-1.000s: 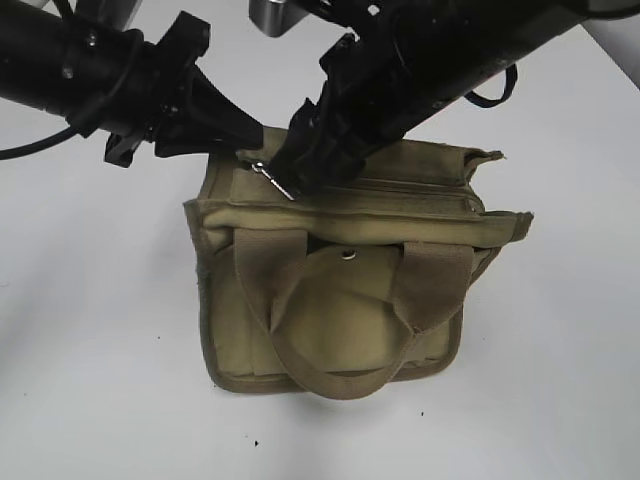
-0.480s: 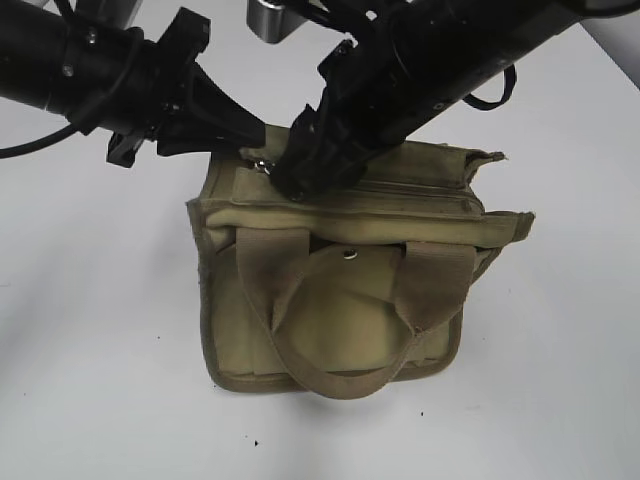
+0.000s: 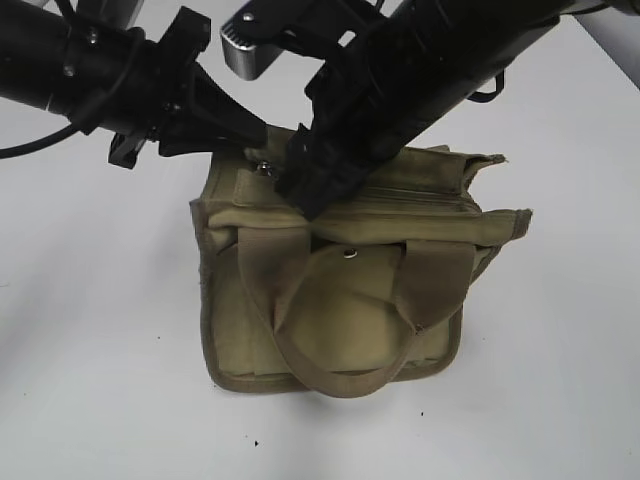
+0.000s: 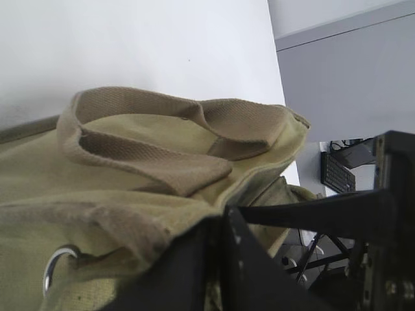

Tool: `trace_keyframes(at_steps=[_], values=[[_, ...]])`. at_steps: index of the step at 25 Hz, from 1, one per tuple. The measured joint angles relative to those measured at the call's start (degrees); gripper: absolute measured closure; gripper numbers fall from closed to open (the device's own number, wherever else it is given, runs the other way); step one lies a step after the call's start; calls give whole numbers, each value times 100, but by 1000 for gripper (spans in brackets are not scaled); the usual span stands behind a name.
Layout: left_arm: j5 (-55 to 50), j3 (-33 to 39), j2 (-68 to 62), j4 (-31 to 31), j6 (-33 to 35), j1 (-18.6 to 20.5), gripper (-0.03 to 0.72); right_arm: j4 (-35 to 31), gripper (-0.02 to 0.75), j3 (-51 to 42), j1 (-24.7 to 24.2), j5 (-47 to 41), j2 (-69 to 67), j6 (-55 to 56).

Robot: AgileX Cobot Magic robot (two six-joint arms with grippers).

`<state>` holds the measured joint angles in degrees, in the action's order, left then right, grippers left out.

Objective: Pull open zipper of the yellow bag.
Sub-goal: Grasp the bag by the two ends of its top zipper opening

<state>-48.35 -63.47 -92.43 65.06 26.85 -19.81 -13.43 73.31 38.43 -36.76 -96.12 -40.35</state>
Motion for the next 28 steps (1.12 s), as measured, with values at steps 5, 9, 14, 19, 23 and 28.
trace_keyframes(at_steps=[5,9,14,19,23,28], values=[[6,0,-9,65,0,0,671,307,459,0,48,0,-20,394],[0,0,-9,91,-5,0,671,396,503,0,241,-6,-40,373],[-18,0,-39,86,-5,0,671,443,662,21,314,0,-137,352],[-30,0,-45,113,-5,0,672,807,667,39,314,-149,-137,665],[-51,0,-45,158,-5,-7,672,1242,667,39,190,-661,-47,1235],[-75,0,-45,229,-5,-7,673,1343,667,39,-295,-1739,375,1612]])
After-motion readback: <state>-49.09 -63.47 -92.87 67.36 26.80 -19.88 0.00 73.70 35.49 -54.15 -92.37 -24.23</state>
